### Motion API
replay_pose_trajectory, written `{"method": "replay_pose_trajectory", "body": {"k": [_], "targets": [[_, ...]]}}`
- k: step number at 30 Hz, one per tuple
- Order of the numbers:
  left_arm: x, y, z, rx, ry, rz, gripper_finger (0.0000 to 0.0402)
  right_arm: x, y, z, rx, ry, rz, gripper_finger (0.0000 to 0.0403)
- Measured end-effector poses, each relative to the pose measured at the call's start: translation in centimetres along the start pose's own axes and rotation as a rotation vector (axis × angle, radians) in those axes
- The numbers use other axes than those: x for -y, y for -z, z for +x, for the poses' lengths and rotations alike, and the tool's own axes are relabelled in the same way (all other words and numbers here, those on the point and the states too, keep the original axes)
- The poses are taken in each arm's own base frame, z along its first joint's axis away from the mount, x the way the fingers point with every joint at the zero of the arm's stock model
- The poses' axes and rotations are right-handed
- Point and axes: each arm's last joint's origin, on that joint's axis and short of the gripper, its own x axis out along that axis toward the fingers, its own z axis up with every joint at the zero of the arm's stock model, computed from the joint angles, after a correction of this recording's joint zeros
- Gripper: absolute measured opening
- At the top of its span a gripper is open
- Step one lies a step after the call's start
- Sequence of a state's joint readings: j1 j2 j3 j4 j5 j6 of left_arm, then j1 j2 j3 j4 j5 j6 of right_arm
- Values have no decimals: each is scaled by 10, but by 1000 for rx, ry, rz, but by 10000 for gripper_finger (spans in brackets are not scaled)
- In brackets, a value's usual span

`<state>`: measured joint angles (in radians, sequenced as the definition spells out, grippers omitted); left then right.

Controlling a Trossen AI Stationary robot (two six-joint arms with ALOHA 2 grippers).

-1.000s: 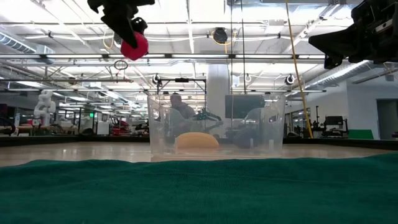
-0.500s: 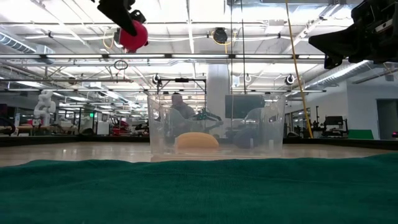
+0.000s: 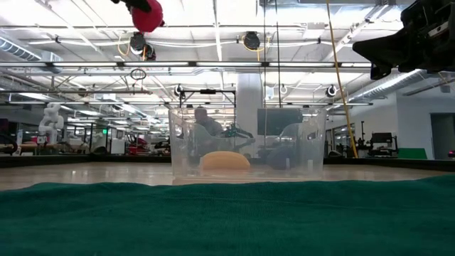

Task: Pick and placing Produce into tupperware
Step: Put the apple into the transparent bin

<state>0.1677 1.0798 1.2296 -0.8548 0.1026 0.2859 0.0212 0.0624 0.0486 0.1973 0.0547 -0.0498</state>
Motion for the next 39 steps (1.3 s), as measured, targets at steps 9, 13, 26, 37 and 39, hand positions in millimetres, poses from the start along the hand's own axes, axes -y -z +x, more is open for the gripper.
{"method": "replay_pose_trajectory", "body": {"k": [9, 13, 26, 37, 39], "targets": [[11, 22, 5, 101, 46, -15, 271, 0, -1, 0, 8, 1, 1, 0], [16, 26, 15, 148, 52, -23, 271, 0, -1, 0, 8, 1, 1, 0], [25, 33, 41, 297, 55, -25, 271, 0, -1, 0, 8, 1, 1, 0], [23, 30, 40, 322, 31, -24, 271, 0, -1, 0, 8, 1, 1, 0], [23, 30, 40, 322, 26, -26, 271, 0, -1, 0, 8, 1, 1, 0]]}}
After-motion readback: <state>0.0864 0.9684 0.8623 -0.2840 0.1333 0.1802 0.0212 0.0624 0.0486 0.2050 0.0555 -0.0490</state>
